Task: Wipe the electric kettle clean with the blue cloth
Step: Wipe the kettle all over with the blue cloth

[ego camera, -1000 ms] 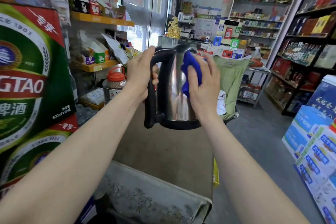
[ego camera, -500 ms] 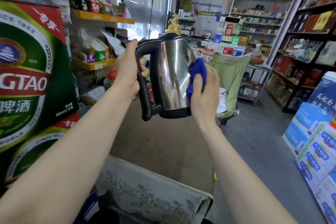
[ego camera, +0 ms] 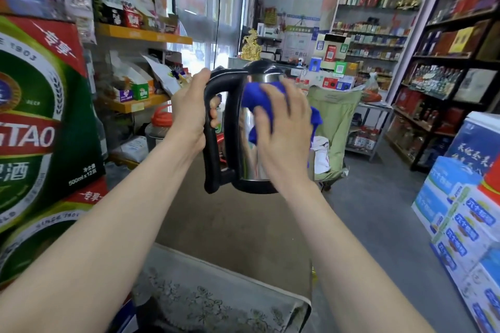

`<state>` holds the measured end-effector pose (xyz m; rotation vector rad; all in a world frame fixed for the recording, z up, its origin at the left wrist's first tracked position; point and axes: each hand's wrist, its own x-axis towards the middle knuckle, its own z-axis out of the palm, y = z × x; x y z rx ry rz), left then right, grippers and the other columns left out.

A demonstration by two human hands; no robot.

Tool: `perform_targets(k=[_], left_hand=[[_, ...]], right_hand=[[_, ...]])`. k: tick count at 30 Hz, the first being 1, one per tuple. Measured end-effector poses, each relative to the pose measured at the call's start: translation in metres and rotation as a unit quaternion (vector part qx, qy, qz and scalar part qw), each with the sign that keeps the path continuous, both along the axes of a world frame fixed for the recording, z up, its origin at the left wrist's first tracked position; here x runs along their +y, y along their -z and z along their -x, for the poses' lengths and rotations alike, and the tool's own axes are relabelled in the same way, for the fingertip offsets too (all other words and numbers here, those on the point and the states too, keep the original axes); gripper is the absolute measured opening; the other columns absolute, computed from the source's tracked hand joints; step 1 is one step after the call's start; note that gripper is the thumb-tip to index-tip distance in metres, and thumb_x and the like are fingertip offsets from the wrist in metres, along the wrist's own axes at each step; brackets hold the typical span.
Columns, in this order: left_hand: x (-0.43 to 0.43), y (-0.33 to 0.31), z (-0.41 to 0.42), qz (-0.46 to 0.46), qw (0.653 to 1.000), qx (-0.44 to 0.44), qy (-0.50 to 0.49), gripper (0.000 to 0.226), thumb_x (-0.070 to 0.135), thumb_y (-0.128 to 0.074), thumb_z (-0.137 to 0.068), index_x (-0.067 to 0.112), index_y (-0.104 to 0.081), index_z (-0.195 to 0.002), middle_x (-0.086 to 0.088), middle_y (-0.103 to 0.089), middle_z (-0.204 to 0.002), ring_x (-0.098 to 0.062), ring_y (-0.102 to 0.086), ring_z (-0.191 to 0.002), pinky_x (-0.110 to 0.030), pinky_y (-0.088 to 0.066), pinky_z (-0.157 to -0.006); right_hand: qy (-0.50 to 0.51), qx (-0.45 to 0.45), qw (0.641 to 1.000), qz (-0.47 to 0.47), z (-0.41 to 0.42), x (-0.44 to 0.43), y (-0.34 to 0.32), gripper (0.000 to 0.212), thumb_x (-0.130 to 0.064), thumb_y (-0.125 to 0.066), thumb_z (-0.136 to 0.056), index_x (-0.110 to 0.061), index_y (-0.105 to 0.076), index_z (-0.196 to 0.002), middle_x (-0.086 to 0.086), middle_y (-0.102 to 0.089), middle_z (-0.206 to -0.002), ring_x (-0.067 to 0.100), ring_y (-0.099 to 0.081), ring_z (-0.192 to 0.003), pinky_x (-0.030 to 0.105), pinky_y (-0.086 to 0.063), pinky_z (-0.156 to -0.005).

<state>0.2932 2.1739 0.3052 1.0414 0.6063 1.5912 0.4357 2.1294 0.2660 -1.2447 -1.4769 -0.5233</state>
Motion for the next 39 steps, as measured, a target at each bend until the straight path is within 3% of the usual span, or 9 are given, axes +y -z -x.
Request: perform_targets(k=[3,7,12,15,19,23,31,36,39], left_hand=[[-0.006,-0.001,-0.004,-0.002,1.000,0.005,0.006,0.022,0.035,-0.056,-0.093,0.017,-0.057,-0.079,0.000,-0.044,-0.050,-0.011,-0.035,-0.039,-0.020,-0.026,-0.034],[-0.008,0.003,0.001,-0.003,0.999,0.022,0.024,0.022,0.037,-0.056,-0.094,0.017,-0.060,-0.083,0.001,-0.044,-0.048,-0.011,-0.034,-0.038,-0.020,-0.027,-0.032],[-0.010,0.003,-0.007,0.009,1.000,-0.004,-0.007,0.023,0.035,-0.059,-0.092,0.019,-0.058,-0.076,0.000,-0.044,-0.049,-0.011,-0.034,-0.037,-0.020,-0.027,-0.034],[-0.012,0.003,-0.007,0.004,1.000,0.000,0.012,0.024,0.034,-0.058,-0.092,0.019,-0.057,-0.074,-0.001,-0.043,-0.050,-0.012,-0.033,-0.038,-0.019,-0.026,-0.034],[-0.004,0.007,0.011,-0.010,0.998,-0.005,0.069,0.026,0.039,-0.054,-0.093,0.017,-0.058,-0.080,0.004,-0.042,-0.049,-0.008,-0.033,-0.038,-0.019,-0.026,-0.032],[0.002,0.009,0.019,-0.021,0.996,-0.001,0.083,0.029,0.042,-0.052,-0.095,0.019,-0.061,-0.079,0.006,-0.040,-0.045,-0.007,-0.032,-0.036,-0.019,-0.025,-0.032],[-0.004,0.010,-0.003,-0.065,0.997,0.026,0.026,0.021,0.039,-0.066,-0.089,0.022,-0.066,-0.078,0.003,-0.041,-0.047,-0.009,-0.031,-0.036,-0.020,-0.025,-0.032],[-0.004,0.016,-0.008,-0.076,0.995,0.067,0.016,0.023,0.038,-0.064,-0.090,0.026,-0.067,-0.071,0.002,-0.041,-0.047,-0.012,-0.032,-0.035,-0.020,-0.025,-0.033],[-0.006,0.020,-0.005,-0.081,0.994,0.073,0.028,0.018,0.034,-0.064,-0.091,0.025,-0.071,-0.078,0.001,-0.043,-0.048,-0.013,-0.033,-0.036,-0.020,-0.026,-0.033]], right_hand=[[-0.033,-0.002,0.999,0.011,-0.013,0.010,-0.006,0.039,-0.036,-0.041,-0.100,-0.022,-0.056,-0.134,0.000,-0.051,-0.141,0.023,-0.043,-0.134,0.040,-0.035,-0.111],[-0.129,0.353,0.920,0.112,-0.046,0.017,-0.023,0.037,-0.038,-0.037,-0.103,-0.023,-0.056,-0.131,-0.005,-0.062,-0.123,0.018,-0.055,-0.116,0.044,-0.041,-0.108],[-0.016,0.062,0.998,0.002,-0.002,-0.007,0.009,0.037,-0.034,-0.041,-0.101,-0.025,-0.055,-0.134,-0.003,-0.047,-0.145,0.020,-0.038,-0.139,0.036,-0.027,-0.115],[-0.052,0.099,0.994,-0.008,-0.011,-0.008,0.007,0.037,-0.035,-0.042,-0.102,-0.025,-0.054,-0.135,-0.004,-0.051,-0.142,0.016,-0.044,-0.135,0.034,-0.032,-0.113],[-0.164,0.425,0.874,0.170,-0.056,0.004,0.011,0.026,-0.048,-0.042,-0.099,-0.034,-0.063,-0.106,-0.013,-0.066,-0.106,0.015,-0.061,-0.108,0.034,-0.042,-0.103],[-0.219,0.538,0.773,0.255,-0.071,0.001,0.019,0.029,-0.047,-0.050,-0.099,-0.027,-0.071,-0.101,-0.004,-0.075,-0.092,0.017,-0.069,-0.088,0.040,-0.052,-0.101],[-0.096,0.209,0.973,0.031,-0.024,-0.016,0.004,0.038,-0.030,-0.039,-0.103,-0.022,-0.046,-0.140,-0.004,-0.052,-0.134,0.010,-0.046,-0.125,0.032,-0.035,-0.106],[-0.024,-0.003,1.000,0.001,-0.018,-0.004,0.015,0.041,-0.030,-0.044,-0.100,-0.019,-0.051,-0.139,0.006,-0.042,-0.148,0.029,-0.037,-0.139,0.046,-0.028,-0.117],[-0.091,0.090,0.992,0.012,-0.034,0.003,0.009,0.036,-0.028,-0.041,-0.103,-0.017,-0.053,-0.135,0.000,-0.052,-0.136,0.016,-0.045,-0.130,0.032,-0.035,-0.109]])
